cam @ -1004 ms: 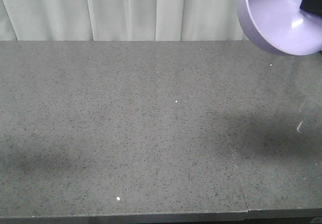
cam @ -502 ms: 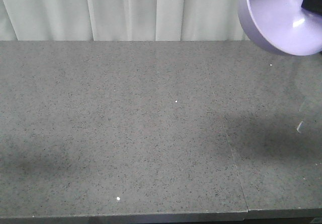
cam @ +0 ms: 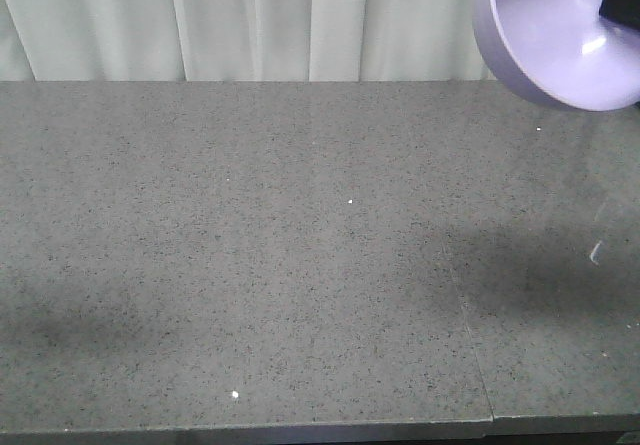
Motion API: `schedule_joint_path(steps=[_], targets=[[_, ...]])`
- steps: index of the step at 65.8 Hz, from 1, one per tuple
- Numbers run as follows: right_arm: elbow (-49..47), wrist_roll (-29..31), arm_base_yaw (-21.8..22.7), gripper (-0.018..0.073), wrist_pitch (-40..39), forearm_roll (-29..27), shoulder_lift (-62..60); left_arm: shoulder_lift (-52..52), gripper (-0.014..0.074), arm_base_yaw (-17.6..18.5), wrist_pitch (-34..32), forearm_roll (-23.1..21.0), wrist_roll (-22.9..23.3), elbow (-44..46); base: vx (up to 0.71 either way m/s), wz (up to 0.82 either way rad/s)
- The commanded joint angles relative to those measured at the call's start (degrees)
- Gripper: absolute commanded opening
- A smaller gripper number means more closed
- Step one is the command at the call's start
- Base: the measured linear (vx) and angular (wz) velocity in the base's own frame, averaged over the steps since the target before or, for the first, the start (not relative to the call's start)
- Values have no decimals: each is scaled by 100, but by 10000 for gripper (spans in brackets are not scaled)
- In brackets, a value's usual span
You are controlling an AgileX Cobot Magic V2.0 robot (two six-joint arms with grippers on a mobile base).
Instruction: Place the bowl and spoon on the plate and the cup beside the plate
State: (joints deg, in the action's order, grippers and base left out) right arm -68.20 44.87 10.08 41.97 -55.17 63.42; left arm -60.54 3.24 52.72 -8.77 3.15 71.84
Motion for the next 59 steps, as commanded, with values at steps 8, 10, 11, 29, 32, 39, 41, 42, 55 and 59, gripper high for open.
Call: schedule_joint_path(steps=[8,10,11,29,32,39,41,42,55,59], targets=[[-189,60,-10,-10,-194,-256,-107,109,-7,28,-346,-99,17,136,0,0],[-189,60,-10,-10,-194,-256,-107,109,-7,28,-346,-99,17,136,0,0],[-189,60,-10,-10,-194,-256,-107,109,-7,28,-346,-99,17,136,0,0],[-189,60,-10,-10,-194,-256,-107,109,-7,28,-340,-99,17,136,0,0],[-189,60,-10,-10,-194,-256,-107,109,-7,28,-340,-99,17,136,0,0],[-189,60,-10,-10,-194,-256,-107,109,-7,28,-340,-99,17,136,0,0],[-189,60,-10,-10,-194,-256,-107,109,-7,28,-340,-99,17,136,0,0],[-189,60,-10,-10,-194,-256,-107,109,-7,28,-340,-99,17,136,0,0],[-189,60,-10,-10,-200,-256,-107,109,-7,28,-340,-99,17,136,0,0],[-189,60,-10,-10,-200,-256,-107,109,-7,28,-340,-99,17,136,0,0]])
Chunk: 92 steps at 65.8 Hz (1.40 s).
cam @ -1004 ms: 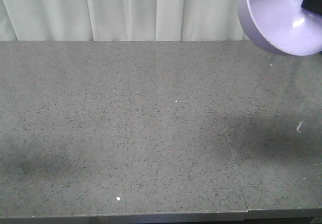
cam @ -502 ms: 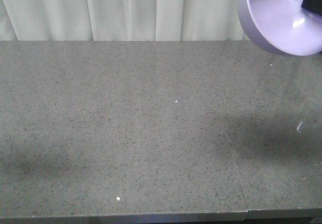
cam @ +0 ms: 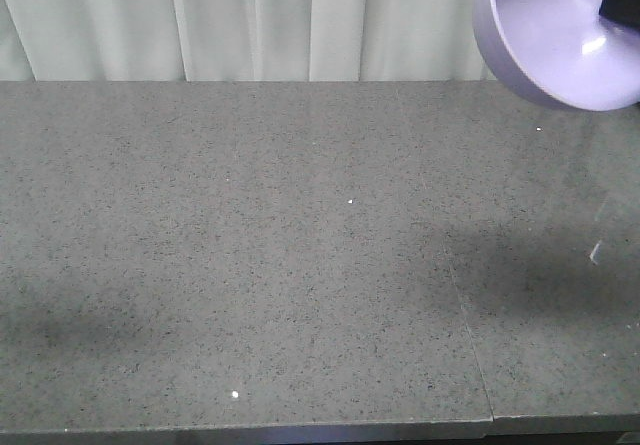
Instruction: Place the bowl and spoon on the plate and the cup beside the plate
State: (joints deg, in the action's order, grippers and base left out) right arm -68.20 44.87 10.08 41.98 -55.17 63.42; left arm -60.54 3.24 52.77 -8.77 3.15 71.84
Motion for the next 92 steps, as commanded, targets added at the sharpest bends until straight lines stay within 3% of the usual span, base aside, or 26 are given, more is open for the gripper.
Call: schedule_joint_path(steps=[1,92], targets=[[-189,60,-10,-10,-202,-256,-107,109,-7,28,-345,-99,17,136,0,0],[-189,60,-10,-10,-197,-256,-107,109,-7,28,-339,-99,17,136,0,0]])
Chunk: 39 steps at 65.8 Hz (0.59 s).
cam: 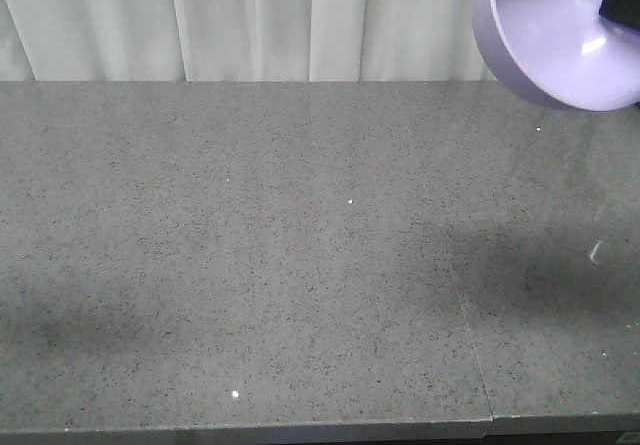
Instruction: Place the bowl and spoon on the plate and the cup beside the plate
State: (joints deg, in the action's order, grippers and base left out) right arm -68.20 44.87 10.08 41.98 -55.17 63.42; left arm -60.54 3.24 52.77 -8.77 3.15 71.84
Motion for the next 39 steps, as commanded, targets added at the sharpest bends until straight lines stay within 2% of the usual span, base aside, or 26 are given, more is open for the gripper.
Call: schedule_joint_path(steps=[1,39], targets=[[-189,60,-10,-10,-197,-256,-107,109,-7,28,-339,-99,17,136,0,0],[-189,60,-10,-10,-203,-256,-107,109,-6,28,-339,-99,17,136,0,0]])
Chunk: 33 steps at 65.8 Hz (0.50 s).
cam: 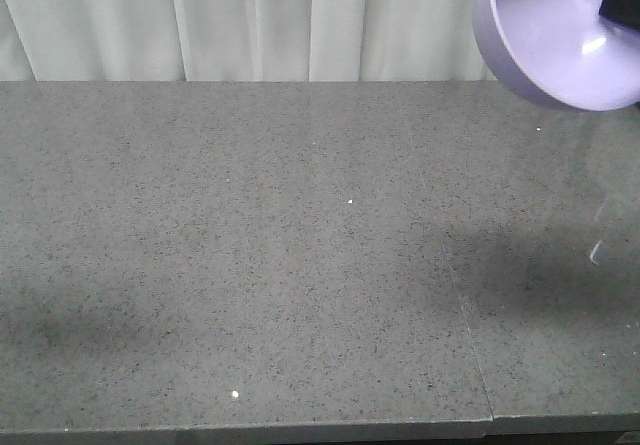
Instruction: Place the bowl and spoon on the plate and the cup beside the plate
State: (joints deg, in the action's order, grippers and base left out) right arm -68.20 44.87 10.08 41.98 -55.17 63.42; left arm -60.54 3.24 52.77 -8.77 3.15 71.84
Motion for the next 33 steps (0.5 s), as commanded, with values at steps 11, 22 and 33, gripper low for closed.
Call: schedule_joint_path(steps=[11,22,33], targets=[[-189,60,-10,-10,-203,-256,-107,109,-6,28,-339,-99,17,136,0,0],[-189,60,-10,-10,-203,-256,-107,109,-6,28,-339,-99,17,136,0,0],[-189,60,-10,-10,-203,-256,-107,109,-6,28,-339,-99,17,136,0,0]])
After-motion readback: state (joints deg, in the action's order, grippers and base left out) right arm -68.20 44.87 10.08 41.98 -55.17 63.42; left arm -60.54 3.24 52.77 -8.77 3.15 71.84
